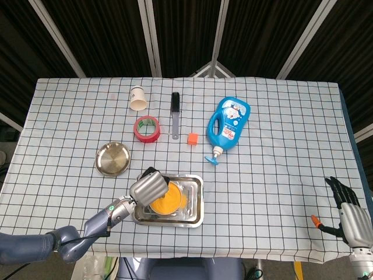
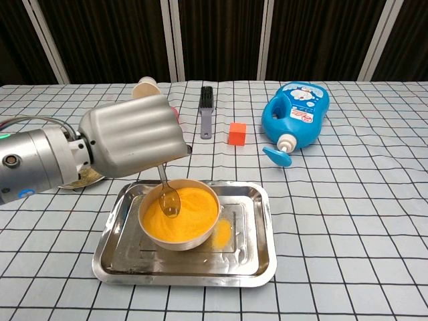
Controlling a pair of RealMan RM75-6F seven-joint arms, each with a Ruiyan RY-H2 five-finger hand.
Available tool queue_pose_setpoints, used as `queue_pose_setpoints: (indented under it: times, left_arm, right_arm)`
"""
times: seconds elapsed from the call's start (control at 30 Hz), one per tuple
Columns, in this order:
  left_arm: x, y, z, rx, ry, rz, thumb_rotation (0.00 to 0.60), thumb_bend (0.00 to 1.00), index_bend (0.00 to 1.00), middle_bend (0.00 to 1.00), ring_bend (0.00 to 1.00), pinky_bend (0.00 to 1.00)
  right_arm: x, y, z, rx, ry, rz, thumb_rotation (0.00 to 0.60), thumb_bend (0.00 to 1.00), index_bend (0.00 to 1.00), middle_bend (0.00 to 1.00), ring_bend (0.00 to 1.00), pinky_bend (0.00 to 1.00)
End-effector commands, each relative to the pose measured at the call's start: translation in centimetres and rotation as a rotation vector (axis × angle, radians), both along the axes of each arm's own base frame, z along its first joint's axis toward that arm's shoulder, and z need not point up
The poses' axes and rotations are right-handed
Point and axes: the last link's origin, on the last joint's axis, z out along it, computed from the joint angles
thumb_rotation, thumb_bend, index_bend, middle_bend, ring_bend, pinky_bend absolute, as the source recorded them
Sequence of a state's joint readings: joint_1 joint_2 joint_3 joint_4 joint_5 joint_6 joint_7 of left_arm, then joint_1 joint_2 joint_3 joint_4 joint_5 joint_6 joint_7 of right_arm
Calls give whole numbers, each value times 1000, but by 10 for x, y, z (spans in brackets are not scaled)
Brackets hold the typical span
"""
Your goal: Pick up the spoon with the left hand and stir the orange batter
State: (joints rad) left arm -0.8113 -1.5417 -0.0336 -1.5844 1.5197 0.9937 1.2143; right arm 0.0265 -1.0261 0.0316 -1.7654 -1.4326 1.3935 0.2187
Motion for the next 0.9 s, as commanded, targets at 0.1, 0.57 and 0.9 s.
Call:
queue_pose_setpoints:
  times: [0.1,0.57,0.9]
  left_arm:
    - [4,-1,12,-22,-67,7,600,726,814,1000,1000,1000]
    - [13,-12,19,-82,-111,9,600,726,814,1000,1000,1000]
    - [17,-21,8,-107,-60,-23,600,726,814,1000,1000,1000]
  right_arm:
    - [0,0,0,1,2,1,600,311,0,0,0,0]
    - [1,0,0,-1,1,1,600,312,0,0,0,0]
    - [1,0,0,0,-1,0,600,311,0,0,0,0]
